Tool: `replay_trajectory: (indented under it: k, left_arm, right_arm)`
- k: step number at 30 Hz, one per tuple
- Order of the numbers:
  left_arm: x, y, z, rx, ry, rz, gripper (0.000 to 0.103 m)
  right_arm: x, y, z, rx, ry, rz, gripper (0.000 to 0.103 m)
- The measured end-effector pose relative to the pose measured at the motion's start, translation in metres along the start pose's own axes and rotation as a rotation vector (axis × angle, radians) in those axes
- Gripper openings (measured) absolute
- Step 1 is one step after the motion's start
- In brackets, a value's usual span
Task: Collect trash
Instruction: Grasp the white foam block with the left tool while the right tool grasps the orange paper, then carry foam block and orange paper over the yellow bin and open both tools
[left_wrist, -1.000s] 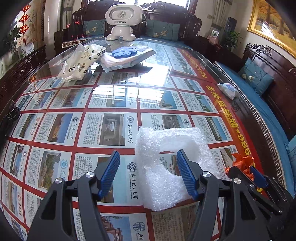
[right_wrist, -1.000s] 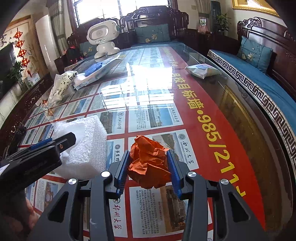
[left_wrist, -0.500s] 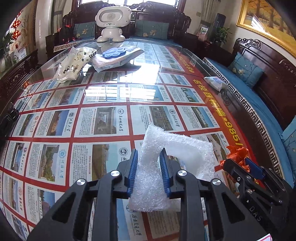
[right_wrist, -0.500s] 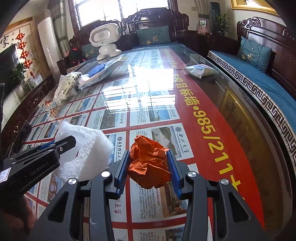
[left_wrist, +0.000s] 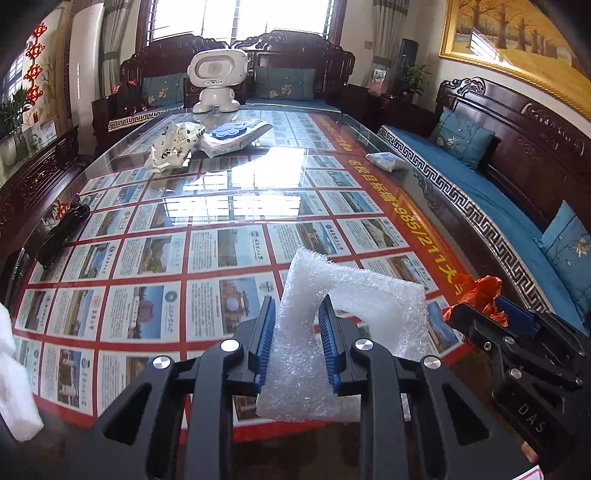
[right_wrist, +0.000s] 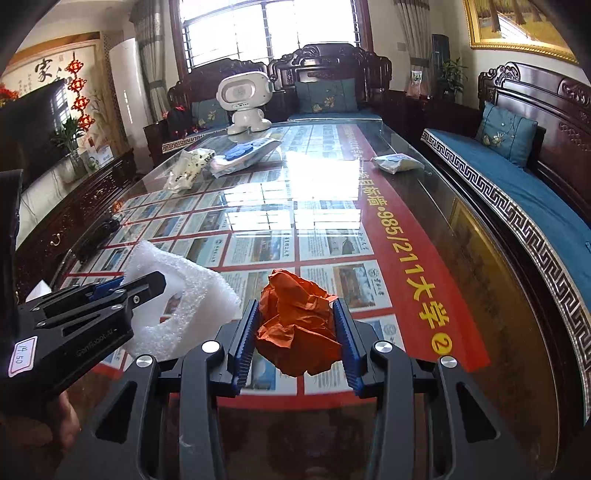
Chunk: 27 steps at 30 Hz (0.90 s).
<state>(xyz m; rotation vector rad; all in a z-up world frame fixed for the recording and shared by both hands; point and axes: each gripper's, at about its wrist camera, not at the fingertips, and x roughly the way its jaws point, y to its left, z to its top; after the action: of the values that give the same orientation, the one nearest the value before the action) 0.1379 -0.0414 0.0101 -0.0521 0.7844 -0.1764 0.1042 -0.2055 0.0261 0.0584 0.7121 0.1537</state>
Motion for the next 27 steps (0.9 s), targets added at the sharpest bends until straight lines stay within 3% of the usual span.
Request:
replay_trajectory:
  k: [15,21,27]
  left_arm:
    - [-0.112,-0.039,-0.107,0.135,-0.05,-0.058,0.025]
    - [-0.15,-0.054,-0.156,0.185,-0.05,-0.125,0.025]
    - [-0.163,-0.061,-0.223,0.238,0.001,-0.176,0.025]
  right_arm:
    - [-0.123,0.016,-0.093,-0.033,-0.043,0.023,0.04]
    - [-0.171,0.013,-0.145,-0.054,-0.051,0.021,0.04]
    - [-0.187,0.009,-0.22,-0.063,0.051,-0.001,0.04]
